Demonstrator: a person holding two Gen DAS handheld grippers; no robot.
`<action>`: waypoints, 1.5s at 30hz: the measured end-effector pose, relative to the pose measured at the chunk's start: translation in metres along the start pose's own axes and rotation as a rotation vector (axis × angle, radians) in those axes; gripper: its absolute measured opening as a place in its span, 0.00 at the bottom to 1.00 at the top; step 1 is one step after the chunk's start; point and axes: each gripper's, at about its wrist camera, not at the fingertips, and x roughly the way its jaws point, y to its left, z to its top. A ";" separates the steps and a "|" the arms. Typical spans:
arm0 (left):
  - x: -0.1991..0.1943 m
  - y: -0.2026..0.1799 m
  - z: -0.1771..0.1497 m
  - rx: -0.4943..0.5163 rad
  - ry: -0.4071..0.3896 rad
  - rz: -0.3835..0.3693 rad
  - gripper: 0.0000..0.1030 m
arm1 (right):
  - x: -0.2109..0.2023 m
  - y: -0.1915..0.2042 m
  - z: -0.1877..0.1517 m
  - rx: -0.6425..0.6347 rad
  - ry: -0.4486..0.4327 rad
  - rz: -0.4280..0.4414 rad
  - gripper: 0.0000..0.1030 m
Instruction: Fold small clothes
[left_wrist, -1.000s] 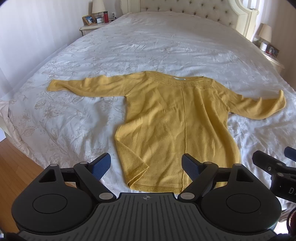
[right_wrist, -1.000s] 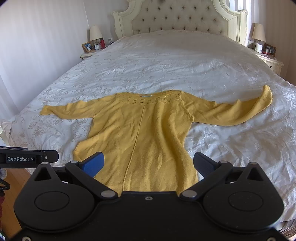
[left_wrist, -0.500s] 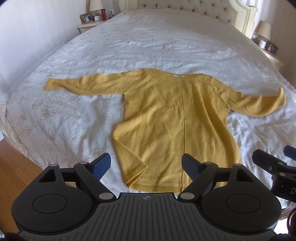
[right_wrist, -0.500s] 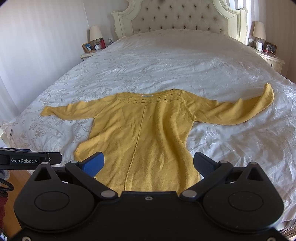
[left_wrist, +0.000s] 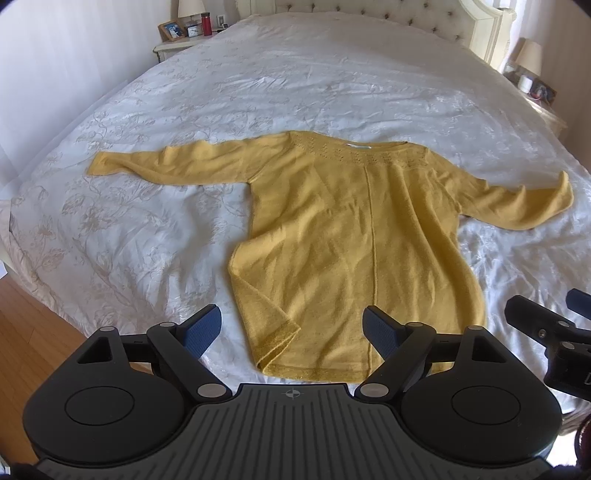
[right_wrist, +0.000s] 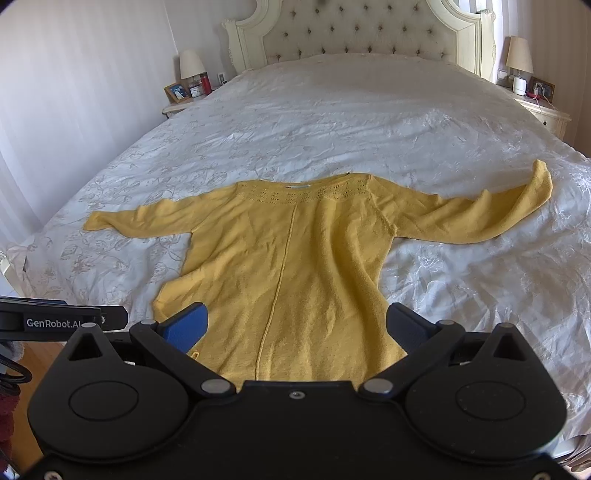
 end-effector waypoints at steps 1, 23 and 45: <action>0.000 0.001 0.000 0.000 0.002 0.001 0.81 | 0.000 -0.001 0.001 0.001 0.000 0.001 0.99; -0.004 0.012 0.001 0.012 -0.020 0.047 0.78 | -0.005 -0.001 0.003 0.039 -0.014 0.014 0.99; 0.091 0.019 -0.024 0.188 0.055 -0.001 0.50 | 0.063 -0.026 -0.018 0.081 0.201 -0.068 0.76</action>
